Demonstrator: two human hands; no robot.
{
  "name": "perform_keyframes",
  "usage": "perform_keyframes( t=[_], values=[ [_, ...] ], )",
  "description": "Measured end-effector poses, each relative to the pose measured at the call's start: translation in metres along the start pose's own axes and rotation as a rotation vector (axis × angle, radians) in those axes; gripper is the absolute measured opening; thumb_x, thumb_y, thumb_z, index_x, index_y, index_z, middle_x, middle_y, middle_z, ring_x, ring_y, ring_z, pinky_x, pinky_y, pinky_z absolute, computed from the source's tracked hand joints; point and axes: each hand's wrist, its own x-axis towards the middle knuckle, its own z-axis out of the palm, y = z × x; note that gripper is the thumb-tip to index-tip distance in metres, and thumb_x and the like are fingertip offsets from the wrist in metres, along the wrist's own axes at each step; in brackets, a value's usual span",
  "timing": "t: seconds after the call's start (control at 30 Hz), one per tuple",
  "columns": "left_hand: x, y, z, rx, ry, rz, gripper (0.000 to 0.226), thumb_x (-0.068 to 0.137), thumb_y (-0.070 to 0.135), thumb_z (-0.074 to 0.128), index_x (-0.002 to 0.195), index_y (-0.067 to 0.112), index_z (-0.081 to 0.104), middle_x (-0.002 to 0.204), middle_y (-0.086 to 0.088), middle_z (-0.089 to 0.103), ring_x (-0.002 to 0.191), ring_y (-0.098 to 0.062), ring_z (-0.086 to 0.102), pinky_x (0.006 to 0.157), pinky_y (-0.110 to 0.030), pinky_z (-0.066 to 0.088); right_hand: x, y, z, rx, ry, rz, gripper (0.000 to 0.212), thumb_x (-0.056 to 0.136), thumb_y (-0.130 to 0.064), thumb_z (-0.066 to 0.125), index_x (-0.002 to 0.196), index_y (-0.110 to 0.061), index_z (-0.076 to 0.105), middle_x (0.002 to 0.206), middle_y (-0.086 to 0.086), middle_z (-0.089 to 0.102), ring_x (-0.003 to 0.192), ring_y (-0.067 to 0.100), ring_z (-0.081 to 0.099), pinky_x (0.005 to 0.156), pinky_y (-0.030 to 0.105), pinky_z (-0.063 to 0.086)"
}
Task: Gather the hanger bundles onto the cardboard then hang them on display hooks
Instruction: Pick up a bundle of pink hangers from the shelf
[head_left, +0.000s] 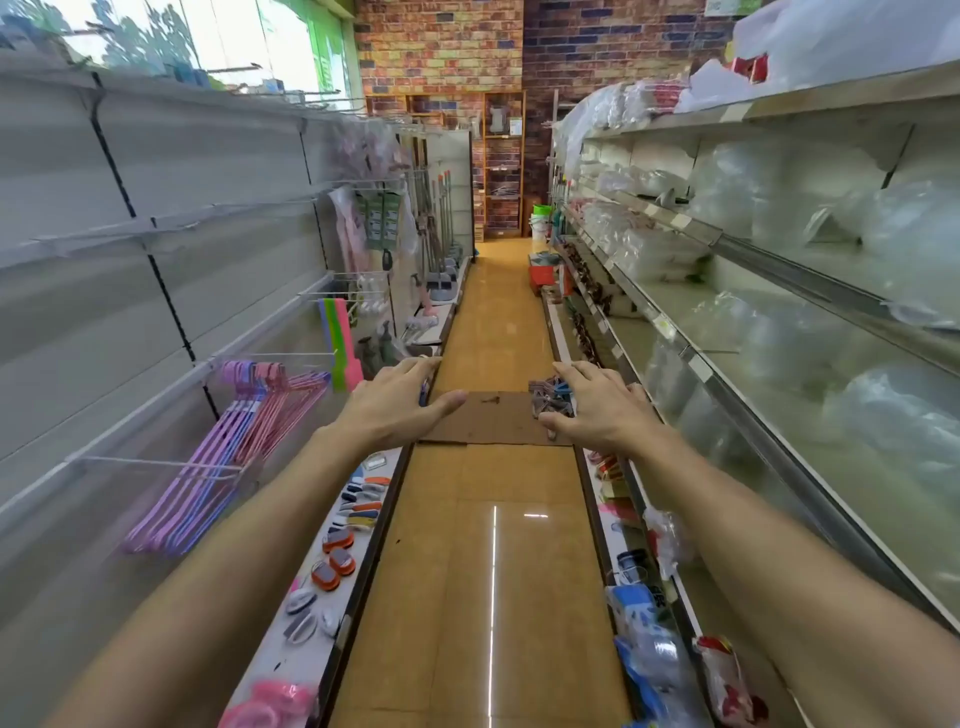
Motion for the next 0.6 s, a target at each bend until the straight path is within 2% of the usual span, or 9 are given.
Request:
perform_keyframes(
  t=[0.23, 0.37, 0.6],
  values=[
    [0.121, -0.045, 0.007, 0.04, -0.045, 0.047, 0.083, 0.085, 0.083, 0.029, 0.153, 0.034, 0.026, 0.159, 0.001, 0.034, 0.139, -0.024, 0.04, 0.109, -0.054, 0.038, 0.116, 0.0, 0.008, -0.008, 0.001, 0.049, 0.085, 0.09, -0.068, 0.049, 0.158, -0.034, 0.012, 0.166, -0.003, 0.016, 0.15, 0.026, 0.018, 0.119, 0.059, 0.019],
    [0.189, -0.066, 0.008, 0.034, -0.038, 0.079, 0.08, 0.089, 0.076, 0.034, 0.154, 0.03, 0.026, 0.159, 0.0, 0.033, 0.142, -0.024, 0.037, 0.112, -0.053, 0.035, 0.181, 0.0, 0.012, -0.007, 0.046, 0.064, 0.084, 0.09, -0.068, 0.049, 0.158, -0.033, 0.014, 0.165, -0.002, 0.019, 0.149, 0.027, 0.02, 0.118, 0.058, 0.022],
    [0.287, -0.091, 0.031, 0.016, -0.063, 0.099, 0.077, 0.091, 0.073, 0.035, 0.154, 0.03, 0.025, 0.16, 0.0, 0.032, 0.145, -0.023, 0.033, 0.114, -0.052, 0.033, 0.279, 0.019, 0.031, -0.023, 0.022, 0.098, 0.085, 0.089, -0.068, 0.051, 0.157, -0.034, 0.014, 0.164, -0.003, 0.019, 0.149, 0.026, 0.02, 0.118, 0.058, 0.022]
  ],
)
